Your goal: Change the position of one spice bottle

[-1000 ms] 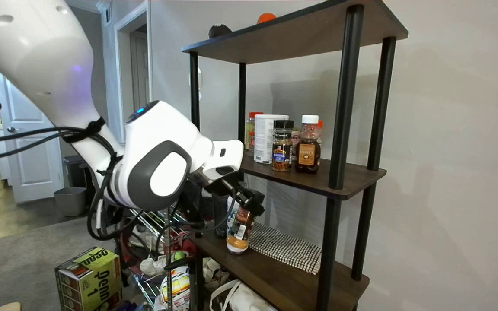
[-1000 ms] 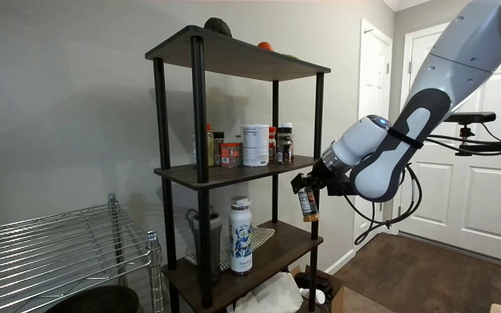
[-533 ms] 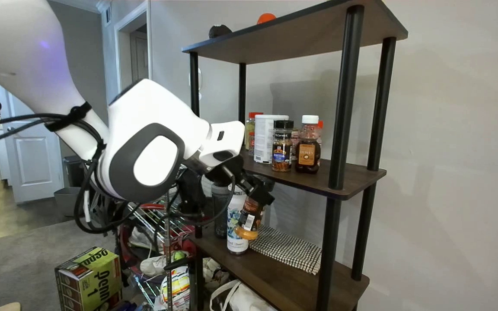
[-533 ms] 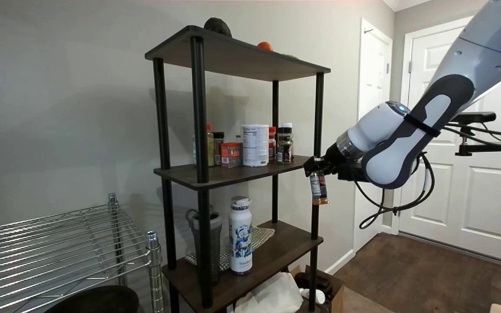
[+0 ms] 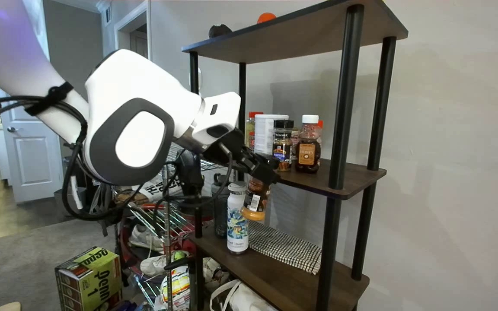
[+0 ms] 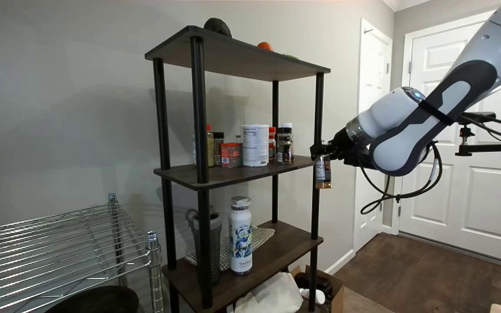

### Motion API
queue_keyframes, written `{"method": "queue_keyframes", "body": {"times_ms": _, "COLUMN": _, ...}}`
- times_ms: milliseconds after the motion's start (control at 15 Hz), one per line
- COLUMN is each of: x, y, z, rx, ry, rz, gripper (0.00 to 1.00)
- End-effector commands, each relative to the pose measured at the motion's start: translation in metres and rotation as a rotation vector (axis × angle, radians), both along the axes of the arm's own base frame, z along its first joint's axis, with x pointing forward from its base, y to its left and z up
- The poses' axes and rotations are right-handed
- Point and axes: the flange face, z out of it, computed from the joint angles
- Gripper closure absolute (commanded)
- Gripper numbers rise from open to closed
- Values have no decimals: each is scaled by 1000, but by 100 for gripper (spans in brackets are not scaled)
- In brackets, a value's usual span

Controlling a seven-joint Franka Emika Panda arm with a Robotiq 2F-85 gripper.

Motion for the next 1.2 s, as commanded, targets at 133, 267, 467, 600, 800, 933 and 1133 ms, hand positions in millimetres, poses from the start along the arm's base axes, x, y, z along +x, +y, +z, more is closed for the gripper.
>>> {"method": "queue_keyframes", "body": {"times_ms": 133, "x": -18, "y": 12, "z": 37, "rx": 2, "ry": -88, "rz": 25, "gripper": 67}}
{"method": "queue_keyframes", "body": {"times_ms": 267, "x": -21, "y": 15, "z": 47, "rx": 0, "ry": -112, "rz": 34, "gripper": 67}}
{"method": "queue_keyframes", "body": {"times_ms": 467, "x": -23, "y": 18, "z": 62, "rx": -10, "ry": -145, "rz": 40, "gripper": 67}}
{"method": "queue_keyframes", "body": {"times_ms": 600, "x": -24, "y": 21, "z": 71, "rx": -12, "ry": -165, "rz": 42, "gripper": 67}}
{"method": "queue_keyframes", "body": {"times_ms": 800, "x": -23, "y": 24, "z": 82, "rx": -14, "ry": -187, "rz": 36, "gripper": 67}}
{"method": "queue_keyframes", "body": {"times_ms": 933, "x": -19, "y": 25, "z": 89, "rx": 0, "ry": -203, "rz": 17, "gripper": 67}}
{"method": "queue_keyframes", "body": {"times_ms": 1133, "x": -10, "y": 31, "z": 96, "rx": 15, "ry": -220, "rz": -7, "gripper": 67}}
